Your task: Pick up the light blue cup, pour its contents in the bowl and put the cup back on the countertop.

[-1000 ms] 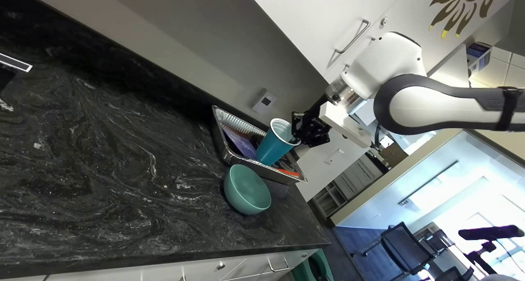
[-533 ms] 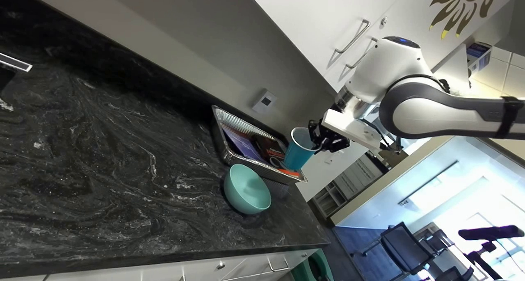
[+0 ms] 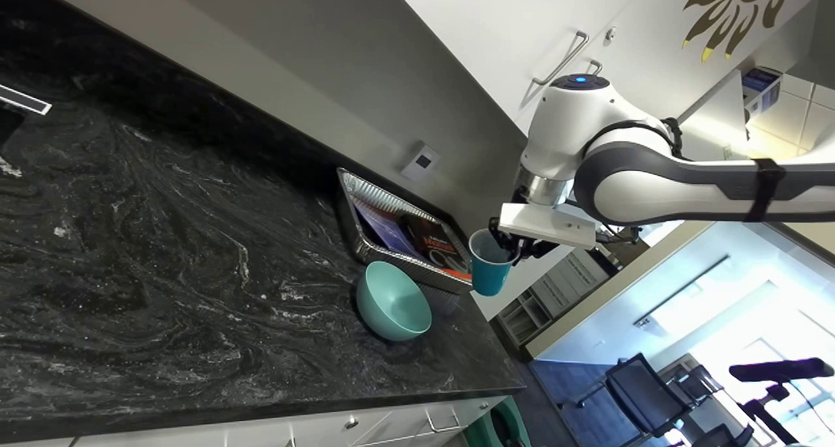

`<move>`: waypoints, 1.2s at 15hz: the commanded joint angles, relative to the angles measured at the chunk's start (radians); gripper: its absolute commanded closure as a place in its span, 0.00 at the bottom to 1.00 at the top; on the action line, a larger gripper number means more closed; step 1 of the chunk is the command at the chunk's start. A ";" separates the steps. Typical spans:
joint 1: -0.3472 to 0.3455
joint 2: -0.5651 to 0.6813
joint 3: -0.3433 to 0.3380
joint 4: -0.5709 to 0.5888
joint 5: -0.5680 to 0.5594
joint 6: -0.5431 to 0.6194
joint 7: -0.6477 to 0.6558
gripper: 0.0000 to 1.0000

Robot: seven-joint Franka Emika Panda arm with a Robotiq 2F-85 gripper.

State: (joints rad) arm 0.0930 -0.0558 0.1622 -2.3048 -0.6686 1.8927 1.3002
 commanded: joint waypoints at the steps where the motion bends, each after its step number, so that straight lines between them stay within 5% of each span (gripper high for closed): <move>1: 0.009 0.005 -0.008 0.002 0.001 -0.001 0.000 0.95; 5: 0.009 0.003 -0.009 0.002 0.001 -0.001 0.000 0.95; 10: 0.044 0.088 0.019 0.031 -0.224 -0.130 0.175 0.99; 18: 0.124 0.260 0.022 0.095 -0.335 -0.291 0.247 0.99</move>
State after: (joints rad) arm 0.1942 0.1309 0.1779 -2.2680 -0.9746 1.6769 1.5239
